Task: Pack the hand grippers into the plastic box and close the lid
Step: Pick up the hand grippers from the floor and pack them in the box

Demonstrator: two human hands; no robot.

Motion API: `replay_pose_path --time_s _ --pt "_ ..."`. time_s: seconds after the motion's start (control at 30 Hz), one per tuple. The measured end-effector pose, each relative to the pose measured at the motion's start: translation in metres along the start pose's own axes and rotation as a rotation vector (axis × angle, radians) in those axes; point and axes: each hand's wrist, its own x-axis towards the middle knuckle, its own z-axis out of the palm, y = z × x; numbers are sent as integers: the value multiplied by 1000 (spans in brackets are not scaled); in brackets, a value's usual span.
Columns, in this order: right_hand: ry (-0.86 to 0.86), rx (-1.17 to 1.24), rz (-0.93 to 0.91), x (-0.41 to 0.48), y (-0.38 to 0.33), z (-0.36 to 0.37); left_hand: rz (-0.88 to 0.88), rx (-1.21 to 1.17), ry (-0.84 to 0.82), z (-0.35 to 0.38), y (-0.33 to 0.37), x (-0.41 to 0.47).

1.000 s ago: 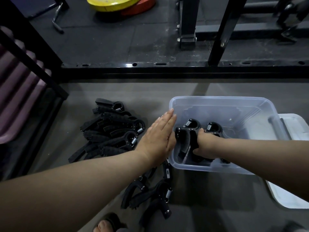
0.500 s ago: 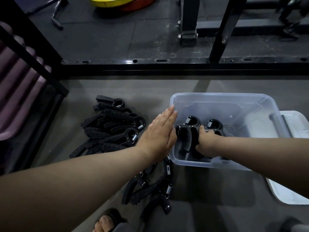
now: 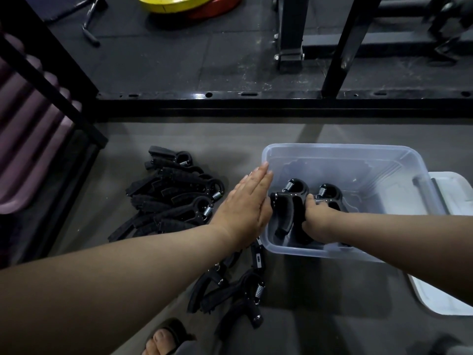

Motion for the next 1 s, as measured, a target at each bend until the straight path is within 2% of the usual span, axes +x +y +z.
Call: replay_pose_path --time_s 0.13,0.23,0.3,0.4,0.5,0.6,0.67,0.77,0.87,1.0 --pt "-23 -23 7 3 1 3 10 -13 2 1 -1 0" --pt "-49 -65 77 3 0 2 12 -16 4 2 -1 0" --pt "45 -135 53 2 0 0 9 -13 2 1 0 -1" --pt "262 -173 -93 -4 -2 -1 -16 -11 -1 2 2 -1" --pt "445 -8 -238 -13 -14 -5 -74 -26 11 2 6 -4" --pt "539 134 -361 -24 -33 -13 -175 -43 -23 1 5 -13" --pt "534 255 -396 -29 -49 -19 -199 -55 -82 -3 0 -22" --pt "525 337 -407 -26 -74 -26 -126 5 -91 -14 -9 -28" --pt "502 238 -472 -20 -92 -25 -178 116 -111 -24 -29 -26" --pt "409 86 -502 -20 -103 -14 -339 286 -297 -28 -68 -29"
